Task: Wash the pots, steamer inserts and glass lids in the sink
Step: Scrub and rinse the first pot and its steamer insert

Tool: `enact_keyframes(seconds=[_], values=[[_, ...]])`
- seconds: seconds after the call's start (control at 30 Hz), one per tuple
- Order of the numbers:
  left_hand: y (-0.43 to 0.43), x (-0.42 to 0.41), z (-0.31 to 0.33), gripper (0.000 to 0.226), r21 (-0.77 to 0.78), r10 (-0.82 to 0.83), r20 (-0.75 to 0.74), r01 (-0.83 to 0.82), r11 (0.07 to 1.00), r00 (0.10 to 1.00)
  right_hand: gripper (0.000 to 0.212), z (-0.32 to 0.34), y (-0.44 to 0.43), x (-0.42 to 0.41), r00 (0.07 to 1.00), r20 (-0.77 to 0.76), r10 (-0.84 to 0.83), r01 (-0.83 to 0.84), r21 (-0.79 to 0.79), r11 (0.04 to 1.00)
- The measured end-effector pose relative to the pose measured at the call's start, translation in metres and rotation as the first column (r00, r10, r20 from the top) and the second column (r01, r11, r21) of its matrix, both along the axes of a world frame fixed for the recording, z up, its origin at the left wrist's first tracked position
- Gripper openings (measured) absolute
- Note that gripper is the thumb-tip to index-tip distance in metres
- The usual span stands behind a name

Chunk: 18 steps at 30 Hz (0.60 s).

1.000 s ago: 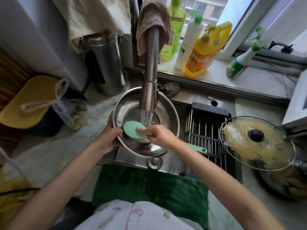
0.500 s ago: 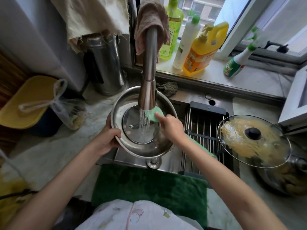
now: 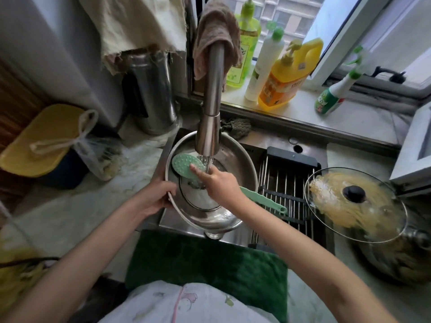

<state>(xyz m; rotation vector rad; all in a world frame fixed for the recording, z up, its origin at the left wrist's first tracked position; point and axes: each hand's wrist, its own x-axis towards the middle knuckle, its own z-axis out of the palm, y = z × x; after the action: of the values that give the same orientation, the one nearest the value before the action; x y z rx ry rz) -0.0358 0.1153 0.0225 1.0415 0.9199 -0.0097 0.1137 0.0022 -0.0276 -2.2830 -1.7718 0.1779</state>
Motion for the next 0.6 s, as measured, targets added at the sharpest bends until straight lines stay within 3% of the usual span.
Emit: enact_keyframes(seconds=[0.07,0.13,0.2,0.27,0.37,0.47,0.53,0.6], values=[[0.0,-0.002,0.0,0.046,-0.013,-0.014,-0.009,0.014,1.0,1.0,0.058,0.001,0.008,0.018,0.996,0.091,-0.019,0.015,0.038,0.999],[0.004,-0.009,-0.003,0.067,-0.008,0.004,-0.003,-0.004,1.0,1.0,0.054,-0.002,0.009,0.045,0.975,0.185,-0.12,0.106,0.086,0.991],[0.007,-0.012,-0.004,0.084,0.032,0.042,0.0,-0.042,0.999,0.999,0.063,-0.001,-0.001,0.062,0.945,0.29,-0.154,0.164,-0.012,0.986],[0.009,-0.009,-0.005,0.088,0.069,0.102,0.014,-0.102,0.992,0.995,0.059,-0.001,-0.012,0.062,0.946,0.279,-0.165,0.22,-0.182,0.958],[0.01,0.002,-0.006,0.086,0.12,0.175,0.027,-0.177,0.977,0.984,0.041,-0.005,-0.021,0.036,0.962,0.057,-0.266,0.26,-0.477,0.839],[0.01,0.009,-0.01,0.093,0.198,0.161,0.027,-0.163,0.967,0.987,0.024,-0.006,-0.022,0.009,0.886,-0.265,-0.38,0.166,-0.583,0.795],[0.012,0.011,-0.012,0.095,0.239,0.123,0.012,-0.122,0.963,0.992,0.028,-0.004,-0.019,0.001,0.732,-0.513,-0.448,0.055,-0.612,0.789],[0.013,0.014,-0.016,0.098,0.255,0.113,-0.01,-0.107,0.961,0.994,0.032,0.003,-0.016,-0.007,0.515,-0.71,-0.481,-0.044,-0.582,0.812]])
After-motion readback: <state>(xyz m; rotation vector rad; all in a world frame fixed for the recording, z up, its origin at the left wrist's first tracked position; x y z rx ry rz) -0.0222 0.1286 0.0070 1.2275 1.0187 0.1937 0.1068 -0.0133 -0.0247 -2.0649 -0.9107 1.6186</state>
